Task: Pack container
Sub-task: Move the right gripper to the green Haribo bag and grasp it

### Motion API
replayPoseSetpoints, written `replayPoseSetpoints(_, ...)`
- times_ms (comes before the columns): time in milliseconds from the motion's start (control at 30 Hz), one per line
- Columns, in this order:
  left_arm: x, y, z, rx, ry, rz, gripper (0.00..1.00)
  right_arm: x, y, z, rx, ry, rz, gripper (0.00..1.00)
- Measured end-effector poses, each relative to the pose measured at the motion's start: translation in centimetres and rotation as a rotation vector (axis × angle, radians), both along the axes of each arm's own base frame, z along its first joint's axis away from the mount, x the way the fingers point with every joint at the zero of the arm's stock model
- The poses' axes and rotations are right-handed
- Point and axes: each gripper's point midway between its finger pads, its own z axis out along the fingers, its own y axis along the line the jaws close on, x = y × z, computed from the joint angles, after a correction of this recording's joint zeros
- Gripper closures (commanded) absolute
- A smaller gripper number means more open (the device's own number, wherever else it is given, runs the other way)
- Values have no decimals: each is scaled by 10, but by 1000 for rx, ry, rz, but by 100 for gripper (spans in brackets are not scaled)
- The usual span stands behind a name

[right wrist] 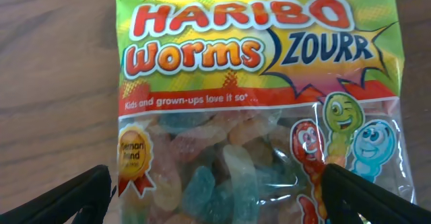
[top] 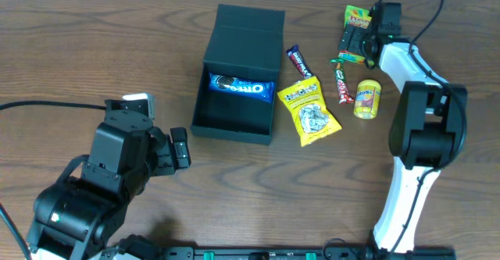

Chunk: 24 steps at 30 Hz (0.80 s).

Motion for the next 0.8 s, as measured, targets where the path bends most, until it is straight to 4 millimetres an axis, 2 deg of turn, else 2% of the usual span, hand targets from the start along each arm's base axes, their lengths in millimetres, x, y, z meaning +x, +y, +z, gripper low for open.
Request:
replayPoseSetpoints(100,0,0,0,0,0,0,4,-1,-2,-3,-21,16,-16,21)
replayPoseSetpoints(167,0,0,0,0,0,0,4,-2,-3,-4,-28,23,-20,39)
replayPoseSetpoints(300,0,0,0,0,0,0,4,-2,-2,-2,-35,30,-28,58)
replayPoseSetpoints(400,0,0,0,0,0,0,4,-4,-2,-2,-35,39,-34,68)
replayPoseSetpoints(567,0,0,0,3,-1,-3,4,-7,-2,2,-33,67,-39,97)
replayPoseSetpoints(800,0,0,0,3,-1,-3,4,-16,-2,9,-38,139,-34,99)
